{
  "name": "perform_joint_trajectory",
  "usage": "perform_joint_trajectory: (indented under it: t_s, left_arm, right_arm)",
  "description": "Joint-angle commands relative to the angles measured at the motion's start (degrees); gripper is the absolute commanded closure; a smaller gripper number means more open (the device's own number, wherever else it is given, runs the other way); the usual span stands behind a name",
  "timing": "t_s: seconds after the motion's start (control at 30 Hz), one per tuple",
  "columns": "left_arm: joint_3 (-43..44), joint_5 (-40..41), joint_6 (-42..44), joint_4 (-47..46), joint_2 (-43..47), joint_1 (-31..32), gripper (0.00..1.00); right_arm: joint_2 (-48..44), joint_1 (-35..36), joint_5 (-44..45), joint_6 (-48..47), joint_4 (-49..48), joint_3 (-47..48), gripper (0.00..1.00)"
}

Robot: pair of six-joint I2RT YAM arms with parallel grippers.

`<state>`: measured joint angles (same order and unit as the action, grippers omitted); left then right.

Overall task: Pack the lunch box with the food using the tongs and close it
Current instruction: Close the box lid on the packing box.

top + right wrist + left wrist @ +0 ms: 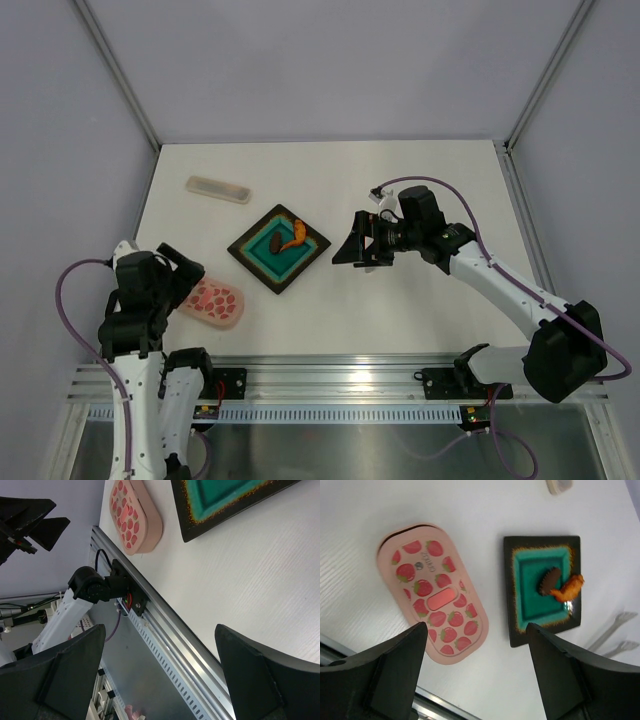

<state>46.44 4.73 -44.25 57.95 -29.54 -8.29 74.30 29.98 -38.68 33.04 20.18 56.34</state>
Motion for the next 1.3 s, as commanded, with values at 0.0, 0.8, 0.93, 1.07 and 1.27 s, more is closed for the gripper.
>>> perform_joint_trajectory:
  t_s: [0.0,0.8,0.93,1.07,1.27]
  left_arm:
    - [4.54,-12.62,11.19,-4.34,-2.79,1.61,0.16]
    - [6.04,0.98,15.77,-2.5,-34.08,42.13,0.1]
    - [6.12,-0.42,16.65,-3.46,-38.04,42.92,0.09]
    - [6.04,-2.44,17.62,-3.99,-38.75,43.01,0.1]
    - [4.37,-7.01,18.23,-5.04,-41.03,43.01,0.1]
  right_arm:
    - [0.75,-0.53,-1.49,1.15,-2.87,1.06,0.02]
    - [2.34,-0.53,0.27,4.32,-2.87,1.41,0.03]
    - [2.51,-0.53,0.44,5.02,-3.05,1.41,0.03]
    - [2.07,-0.45,0.88,5.11,-2.69,1.32,0.03]
    - [1.81,-0.53,0.97,5.81,-3.4,0.44,0.03]
